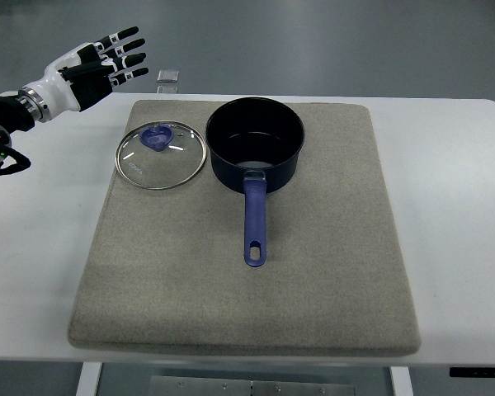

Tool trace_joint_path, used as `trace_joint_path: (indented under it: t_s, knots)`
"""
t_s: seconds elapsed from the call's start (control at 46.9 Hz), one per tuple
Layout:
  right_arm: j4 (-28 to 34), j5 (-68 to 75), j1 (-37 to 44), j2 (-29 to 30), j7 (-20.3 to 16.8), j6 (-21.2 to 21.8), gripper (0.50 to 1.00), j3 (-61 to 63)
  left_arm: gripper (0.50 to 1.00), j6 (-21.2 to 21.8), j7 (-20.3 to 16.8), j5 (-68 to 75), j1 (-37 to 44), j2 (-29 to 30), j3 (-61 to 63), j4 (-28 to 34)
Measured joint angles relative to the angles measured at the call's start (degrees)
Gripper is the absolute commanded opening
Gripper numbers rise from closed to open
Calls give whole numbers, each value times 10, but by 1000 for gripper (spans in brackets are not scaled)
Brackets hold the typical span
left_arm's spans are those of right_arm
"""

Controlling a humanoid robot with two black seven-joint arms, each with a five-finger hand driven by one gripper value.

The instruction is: Open pot lid and place left with left hand

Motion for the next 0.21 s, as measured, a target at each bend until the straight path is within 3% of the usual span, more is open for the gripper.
trace_joint_path:
  t_s: [0.213]
  knots:
    - [5, 1, 0, 0, -1, -2, 917, 0, 992, 0, 0, 0, 1, 0, 0, 1]
